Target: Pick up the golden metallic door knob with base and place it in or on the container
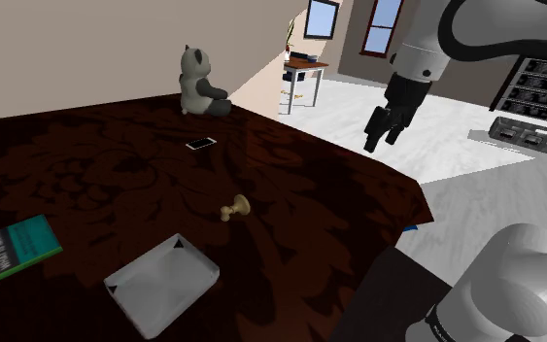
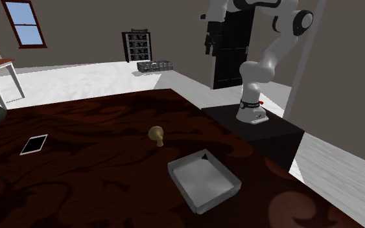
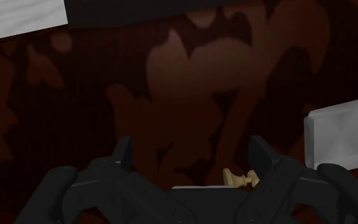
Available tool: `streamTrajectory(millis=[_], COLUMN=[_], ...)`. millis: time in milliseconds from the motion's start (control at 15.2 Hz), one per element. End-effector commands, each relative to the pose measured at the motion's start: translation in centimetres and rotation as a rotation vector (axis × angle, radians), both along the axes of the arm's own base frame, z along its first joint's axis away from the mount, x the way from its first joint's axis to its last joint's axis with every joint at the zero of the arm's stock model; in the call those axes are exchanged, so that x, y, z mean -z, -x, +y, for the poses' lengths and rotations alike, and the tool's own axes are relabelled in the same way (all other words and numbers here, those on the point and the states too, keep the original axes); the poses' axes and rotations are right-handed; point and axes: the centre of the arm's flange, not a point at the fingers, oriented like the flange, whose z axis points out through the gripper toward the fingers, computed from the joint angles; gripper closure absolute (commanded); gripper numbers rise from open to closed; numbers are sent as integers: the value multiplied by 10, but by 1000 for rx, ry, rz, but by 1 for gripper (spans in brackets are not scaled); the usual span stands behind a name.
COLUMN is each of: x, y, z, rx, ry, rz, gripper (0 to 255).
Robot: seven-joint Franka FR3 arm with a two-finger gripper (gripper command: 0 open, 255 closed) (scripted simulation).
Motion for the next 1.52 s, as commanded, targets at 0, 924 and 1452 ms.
streamTrajectory(millis=[0,924,1452], x=[0,105,170], y=[0,-149,-232], z=[0,62,92], rx=[0,90,141], ry=[0,-21,-33], rz=[0,77,121], gripper=[0,0,0])
